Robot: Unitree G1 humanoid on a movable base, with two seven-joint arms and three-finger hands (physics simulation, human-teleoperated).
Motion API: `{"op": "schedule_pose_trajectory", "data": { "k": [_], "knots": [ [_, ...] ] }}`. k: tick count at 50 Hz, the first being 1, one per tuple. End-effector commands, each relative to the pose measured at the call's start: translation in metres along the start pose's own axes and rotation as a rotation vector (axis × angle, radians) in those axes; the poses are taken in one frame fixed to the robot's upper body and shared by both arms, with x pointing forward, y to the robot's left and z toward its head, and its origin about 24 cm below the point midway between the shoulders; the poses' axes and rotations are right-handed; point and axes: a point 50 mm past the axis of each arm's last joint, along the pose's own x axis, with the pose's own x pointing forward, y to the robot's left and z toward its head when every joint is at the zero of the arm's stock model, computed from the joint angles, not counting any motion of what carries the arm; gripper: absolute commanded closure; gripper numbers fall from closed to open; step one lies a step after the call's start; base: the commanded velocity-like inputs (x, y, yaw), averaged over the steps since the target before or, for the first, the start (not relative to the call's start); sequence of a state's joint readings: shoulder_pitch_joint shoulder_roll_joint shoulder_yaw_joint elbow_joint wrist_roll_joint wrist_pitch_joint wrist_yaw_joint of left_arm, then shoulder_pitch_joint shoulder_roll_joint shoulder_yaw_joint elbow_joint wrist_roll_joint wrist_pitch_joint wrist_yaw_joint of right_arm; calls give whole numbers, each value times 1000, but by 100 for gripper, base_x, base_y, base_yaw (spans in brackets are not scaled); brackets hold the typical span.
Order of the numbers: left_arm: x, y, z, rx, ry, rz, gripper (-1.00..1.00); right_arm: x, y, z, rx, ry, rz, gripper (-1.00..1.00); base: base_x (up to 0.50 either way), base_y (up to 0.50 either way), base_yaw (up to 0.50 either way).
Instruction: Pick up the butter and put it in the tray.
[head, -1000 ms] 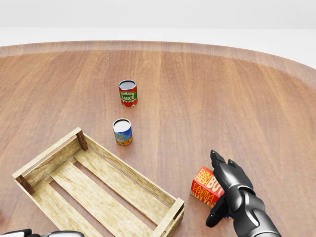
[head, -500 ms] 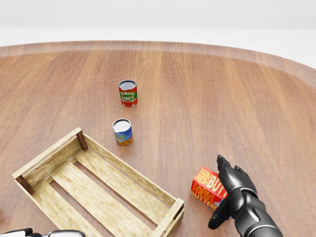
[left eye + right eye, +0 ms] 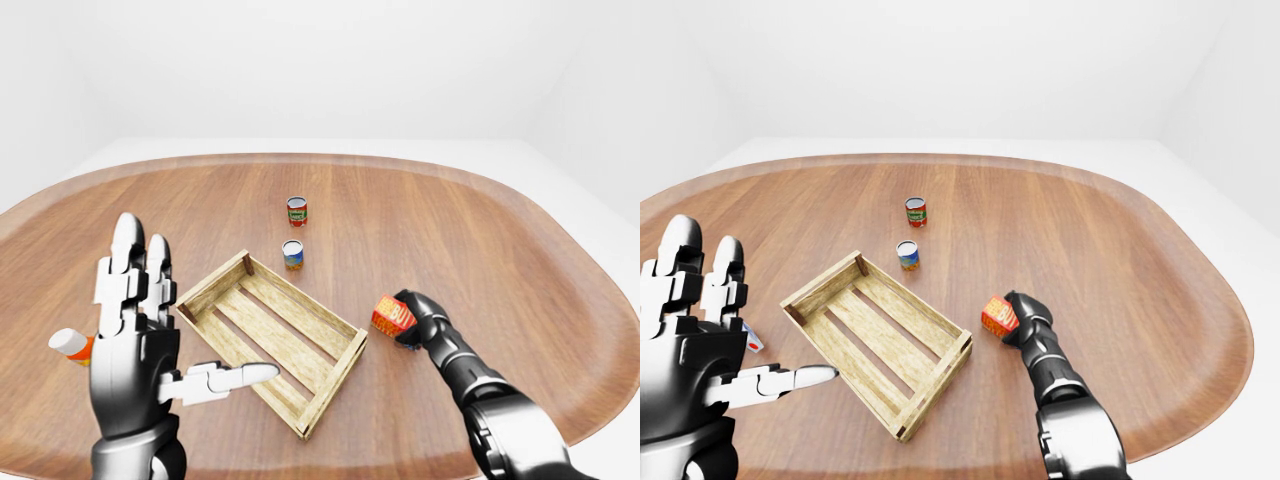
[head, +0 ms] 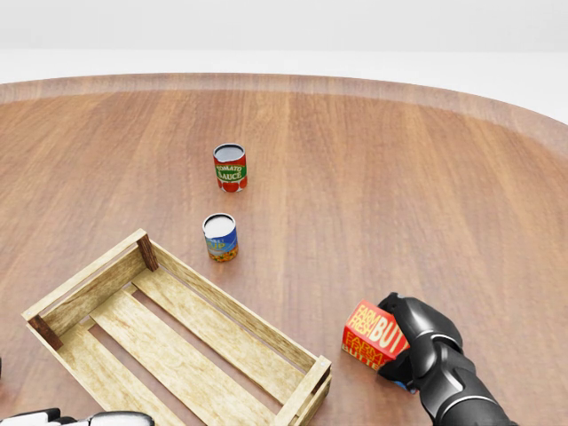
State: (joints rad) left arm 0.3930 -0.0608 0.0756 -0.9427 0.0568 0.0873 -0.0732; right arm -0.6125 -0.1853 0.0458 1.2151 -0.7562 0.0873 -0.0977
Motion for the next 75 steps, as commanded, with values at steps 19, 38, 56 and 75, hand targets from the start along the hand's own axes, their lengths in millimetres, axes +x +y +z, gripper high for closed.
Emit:
{"op": "schedule_pose_trajectory", "data": {
  "k": [19, 38, 56, 75],
  "knots": [
    [0, 0, 0, -1, -1, 0, -100, -1, 11, -4, -1, 20, 44, 100, 0, 0, 0],
    [0, 0, 2, -2, -7, 0, -100, -5, -28, 24, 4, -140, -147, 100, 0, 0, 0],
    [0, 0, 3, -1, -12, 1, -100, -35, -51, 70, -229, -353, -192, 100, 0, 0, 0],
    [-2, 2, 4, -3, -12, 4, -100, -66, -68, 122, -527, -381, -203, 100, 0, 0, 0]
  ]
}}
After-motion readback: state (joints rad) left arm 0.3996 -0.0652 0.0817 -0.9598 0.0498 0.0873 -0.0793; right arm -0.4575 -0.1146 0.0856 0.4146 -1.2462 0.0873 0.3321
